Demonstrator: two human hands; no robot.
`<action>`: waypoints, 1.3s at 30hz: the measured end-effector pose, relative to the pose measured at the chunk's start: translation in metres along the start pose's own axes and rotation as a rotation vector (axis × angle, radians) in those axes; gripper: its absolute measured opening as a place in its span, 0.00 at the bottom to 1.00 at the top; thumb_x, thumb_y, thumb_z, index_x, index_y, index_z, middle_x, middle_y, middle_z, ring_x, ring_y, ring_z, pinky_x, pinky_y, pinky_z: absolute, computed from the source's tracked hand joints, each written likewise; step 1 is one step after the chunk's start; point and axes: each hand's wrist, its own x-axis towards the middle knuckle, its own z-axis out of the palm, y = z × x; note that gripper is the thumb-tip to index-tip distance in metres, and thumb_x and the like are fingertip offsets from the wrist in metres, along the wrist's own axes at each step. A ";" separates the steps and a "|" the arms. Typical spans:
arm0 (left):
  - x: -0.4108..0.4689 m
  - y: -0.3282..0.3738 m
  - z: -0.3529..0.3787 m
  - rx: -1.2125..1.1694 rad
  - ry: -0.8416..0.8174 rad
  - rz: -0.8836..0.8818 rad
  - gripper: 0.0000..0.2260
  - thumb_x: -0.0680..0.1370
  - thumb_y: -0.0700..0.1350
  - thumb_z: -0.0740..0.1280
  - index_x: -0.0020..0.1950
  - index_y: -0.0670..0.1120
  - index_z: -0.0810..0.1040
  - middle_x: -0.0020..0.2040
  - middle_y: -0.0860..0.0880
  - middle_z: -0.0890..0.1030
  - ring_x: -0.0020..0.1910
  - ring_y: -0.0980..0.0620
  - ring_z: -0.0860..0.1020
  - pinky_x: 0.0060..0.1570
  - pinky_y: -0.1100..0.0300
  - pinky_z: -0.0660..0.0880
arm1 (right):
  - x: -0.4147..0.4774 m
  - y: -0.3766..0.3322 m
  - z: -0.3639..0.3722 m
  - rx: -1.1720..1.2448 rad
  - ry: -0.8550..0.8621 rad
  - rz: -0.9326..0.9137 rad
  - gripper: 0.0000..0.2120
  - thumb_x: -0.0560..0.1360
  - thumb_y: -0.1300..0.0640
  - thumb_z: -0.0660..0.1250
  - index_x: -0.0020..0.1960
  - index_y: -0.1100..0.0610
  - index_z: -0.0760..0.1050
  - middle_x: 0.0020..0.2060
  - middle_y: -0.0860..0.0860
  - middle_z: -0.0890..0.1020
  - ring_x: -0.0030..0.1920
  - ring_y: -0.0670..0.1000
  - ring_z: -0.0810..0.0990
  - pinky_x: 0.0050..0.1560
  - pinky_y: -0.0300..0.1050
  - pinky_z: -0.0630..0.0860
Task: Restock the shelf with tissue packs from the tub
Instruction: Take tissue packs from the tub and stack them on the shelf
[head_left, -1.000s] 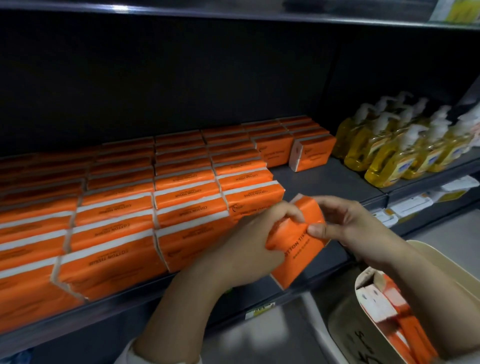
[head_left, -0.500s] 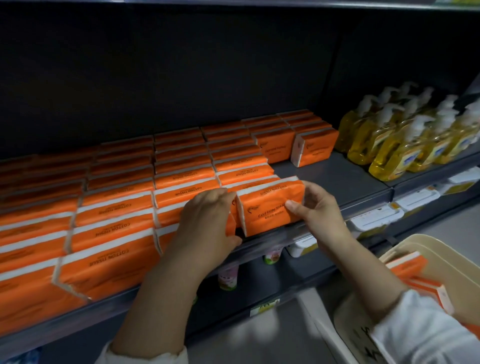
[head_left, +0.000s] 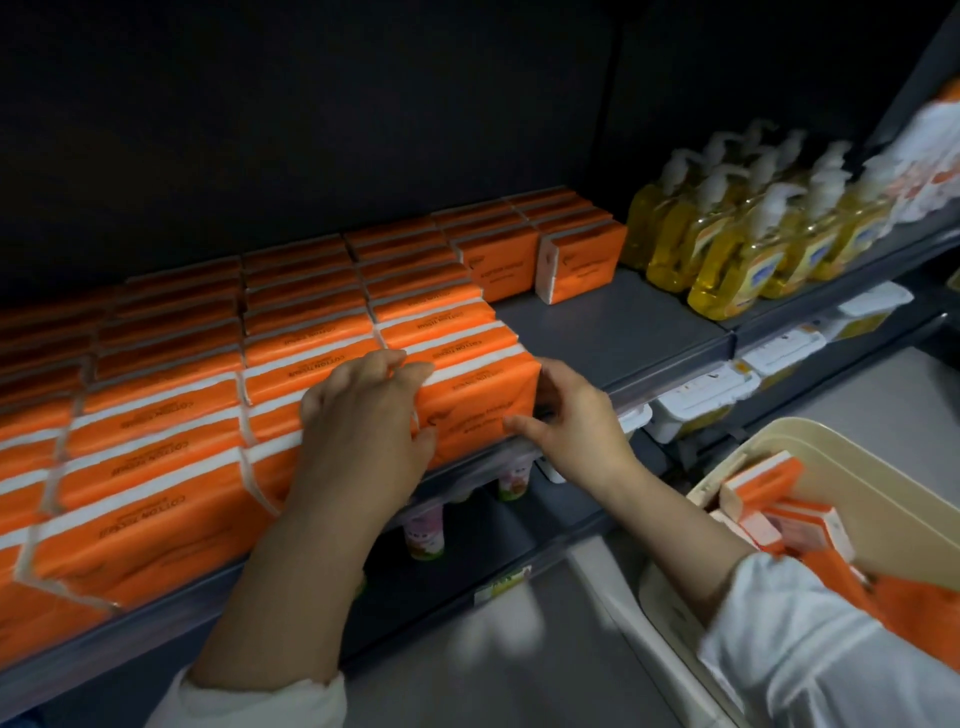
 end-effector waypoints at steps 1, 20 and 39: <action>0.001 0.002 0.000 -0.005 0.003 0.001 0.26 0.74 0.53 0.68 0.70 0.59 0.65 0.72 0.55 0.63 0.71 0.50 0.59 0.68 0.50 0.54 | -0.003 0.002 -0.005 -0.003 0.006 0.011 0.27 0.68 0.60 0.75 0.65 0.52 0.71 0.53 0.49 0.79 0.53 0.46 0.78 0.58 0.40 0.75; -0.024 0.183 0.123 -0.211 -0.177 0.601 0.11 0.69 0.42 0.65 0.49 0.44 0.82 0.47 0.46 0.82 0.45 0.43 0.80 0.46 0.56 0.73 | -0.097 0.180 -0.164 -0.217 -0.057 0.604 0.14 0.72 0.62 0.69 0.57 0.61 0.77 0.50 0.56 0.81 0.50 0.53 0.79 0.39 0.25 0.66; -0.001 0.224 0.210 -0.113 -0.386 0.571 0.12 0.73 0.44 0.70 0.57 0.47 0.80 0.53 0.50 0.80 0.52 0.46 0.77 0.47 0.52 0.74 | -0.136 0.362 -0.191 -0.618 -0.151 0.948 0.19 0.78 0.59 0.57 0.66 0.64 0.61 0.59 0.65 0.75 0.58 0.64 0.76 0.57 0.54 0.72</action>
